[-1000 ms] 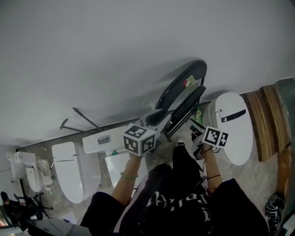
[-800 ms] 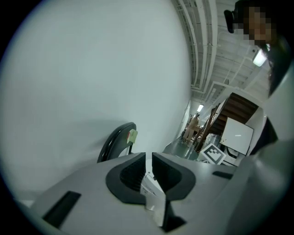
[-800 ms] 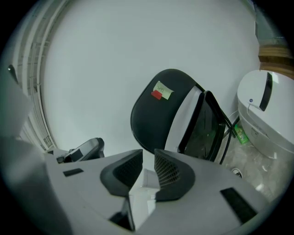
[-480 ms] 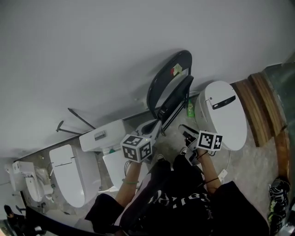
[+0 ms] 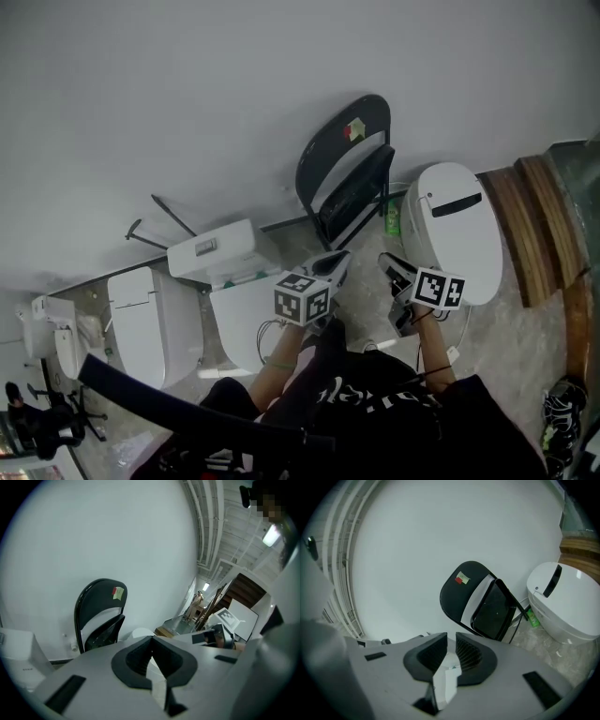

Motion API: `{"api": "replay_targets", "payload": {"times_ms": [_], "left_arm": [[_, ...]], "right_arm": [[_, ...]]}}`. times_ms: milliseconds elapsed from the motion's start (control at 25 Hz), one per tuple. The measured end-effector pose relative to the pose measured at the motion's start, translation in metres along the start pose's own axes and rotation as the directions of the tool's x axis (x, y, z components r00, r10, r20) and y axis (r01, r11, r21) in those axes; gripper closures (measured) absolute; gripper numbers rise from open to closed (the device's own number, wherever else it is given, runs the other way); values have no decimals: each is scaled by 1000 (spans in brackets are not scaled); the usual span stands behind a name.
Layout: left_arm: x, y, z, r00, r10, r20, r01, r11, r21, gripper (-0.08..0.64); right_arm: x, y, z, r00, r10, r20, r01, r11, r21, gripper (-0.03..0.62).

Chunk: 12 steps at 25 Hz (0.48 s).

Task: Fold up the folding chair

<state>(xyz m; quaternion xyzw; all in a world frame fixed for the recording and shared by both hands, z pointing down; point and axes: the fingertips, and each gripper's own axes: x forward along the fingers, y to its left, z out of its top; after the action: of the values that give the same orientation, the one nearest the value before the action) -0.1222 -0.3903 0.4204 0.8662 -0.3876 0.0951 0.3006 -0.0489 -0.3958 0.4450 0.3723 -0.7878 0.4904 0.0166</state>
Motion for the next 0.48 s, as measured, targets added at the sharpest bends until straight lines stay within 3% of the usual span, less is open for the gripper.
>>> {"api": "replay_targets", "payload": {"times_ms": [200,480], "left_arm": [[-3,-60,-29,1000,12,25,-11,999,-35,557],[-24,-121,-97,997,71,24,-69,994,-81,557]], "right_arm": [[-63,-5,-23,1000,10,-24,-11,998,-55,528],[-134,-3,-56,995,101,13,-101,995,11,529]]}}
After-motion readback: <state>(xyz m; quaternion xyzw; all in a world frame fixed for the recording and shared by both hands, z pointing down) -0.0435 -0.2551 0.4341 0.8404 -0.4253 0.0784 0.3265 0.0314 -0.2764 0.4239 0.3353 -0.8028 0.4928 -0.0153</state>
